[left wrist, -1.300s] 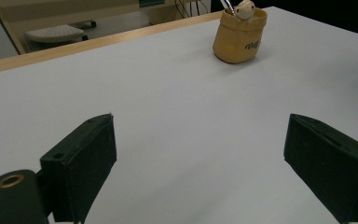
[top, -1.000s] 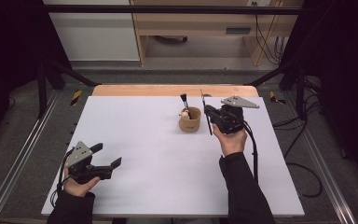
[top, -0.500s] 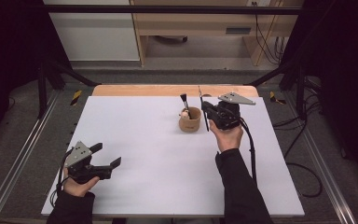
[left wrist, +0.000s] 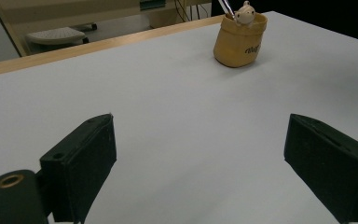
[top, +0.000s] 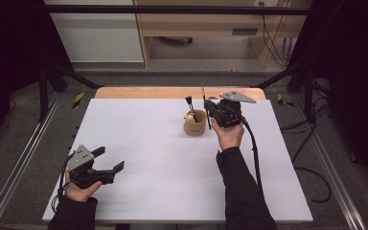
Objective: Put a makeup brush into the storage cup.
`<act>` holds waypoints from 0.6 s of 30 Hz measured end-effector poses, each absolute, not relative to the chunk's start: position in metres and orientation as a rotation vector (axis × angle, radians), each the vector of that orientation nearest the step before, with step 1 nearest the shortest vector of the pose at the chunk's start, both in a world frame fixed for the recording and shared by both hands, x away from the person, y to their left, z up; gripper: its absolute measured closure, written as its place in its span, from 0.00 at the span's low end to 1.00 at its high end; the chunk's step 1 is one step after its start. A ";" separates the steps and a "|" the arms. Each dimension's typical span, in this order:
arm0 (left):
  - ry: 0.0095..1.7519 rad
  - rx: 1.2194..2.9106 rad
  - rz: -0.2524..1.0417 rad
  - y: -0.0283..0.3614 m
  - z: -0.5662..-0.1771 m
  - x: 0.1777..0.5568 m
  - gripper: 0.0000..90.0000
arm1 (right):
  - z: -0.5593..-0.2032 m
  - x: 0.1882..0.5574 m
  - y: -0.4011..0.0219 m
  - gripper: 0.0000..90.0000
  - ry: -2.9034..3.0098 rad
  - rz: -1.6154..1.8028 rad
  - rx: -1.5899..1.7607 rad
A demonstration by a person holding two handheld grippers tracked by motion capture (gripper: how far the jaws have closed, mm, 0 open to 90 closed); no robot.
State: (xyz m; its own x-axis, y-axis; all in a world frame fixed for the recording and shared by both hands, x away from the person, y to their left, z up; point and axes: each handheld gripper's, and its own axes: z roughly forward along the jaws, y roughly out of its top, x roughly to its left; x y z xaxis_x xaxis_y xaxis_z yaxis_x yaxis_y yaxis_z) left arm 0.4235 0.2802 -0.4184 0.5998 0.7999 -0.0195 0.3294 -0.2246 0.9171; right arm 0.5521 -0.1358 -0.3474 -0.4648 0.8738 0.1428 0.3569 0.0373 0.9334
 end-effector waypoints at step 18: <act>0.918 1.805 0.575 0.281 -0.419 0.424 0.10 | -0.354 0.576 -0.122 0.95 1.825 1.408 1.238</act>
State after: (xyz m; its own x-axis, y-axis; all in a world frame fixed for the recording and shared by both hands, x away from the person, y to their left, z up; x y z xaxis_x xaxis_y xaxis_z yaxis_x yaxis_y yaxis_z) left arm 0.4240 0.2812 -0.4186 0.6005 0.7993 -0.0222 0.3294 -0.2220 0.9177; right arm 0.5764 -0.1222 -0.3539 -0.4480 0.8852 0.1251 0.3457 0.0425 0.9374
